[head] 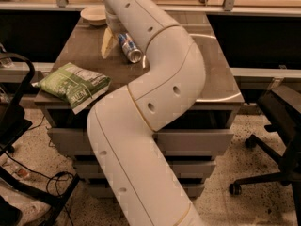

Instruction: Place redbull can upright

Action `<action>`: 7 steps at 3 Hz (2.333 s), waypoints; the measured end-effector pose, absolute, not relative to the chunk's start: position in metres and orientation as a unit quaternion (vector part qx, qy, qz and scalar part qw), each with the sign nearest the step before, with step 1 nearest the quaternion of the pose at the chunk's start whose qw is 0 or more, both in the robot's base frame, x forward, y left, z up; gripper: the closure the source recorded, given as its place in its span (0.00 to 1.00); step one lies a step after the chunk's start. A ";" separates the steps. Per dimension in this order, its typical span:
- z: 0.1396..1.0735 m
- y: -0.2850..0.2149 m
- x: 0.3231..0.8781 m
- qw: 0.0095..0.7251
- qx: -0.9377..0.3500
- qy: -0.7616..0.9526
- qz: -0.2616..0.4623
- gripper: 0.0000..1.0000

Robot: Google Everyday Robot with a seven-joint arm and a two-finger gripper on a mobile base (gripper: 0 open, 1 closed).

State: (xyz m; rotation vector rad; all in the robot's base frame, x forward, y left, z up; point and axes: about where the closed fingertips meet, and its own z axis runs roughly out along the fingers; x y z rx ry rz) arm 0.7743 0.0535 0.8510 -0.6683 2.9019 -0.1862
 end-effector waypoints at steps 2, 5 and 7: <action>0.848 0.058 0.776 0.080 -0.237 0.967 -0.059 0.00; 0.837 0.066 0.790 0.096 -0.258 0.960 -0.053 0.39; 0.839 0.068 0.792 0.100 -0.258 0.959 -0.052 0.93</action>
Offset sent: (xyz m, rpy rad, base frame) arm 0.0704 0.0063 0.0553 -0.0434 0.1320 0.0556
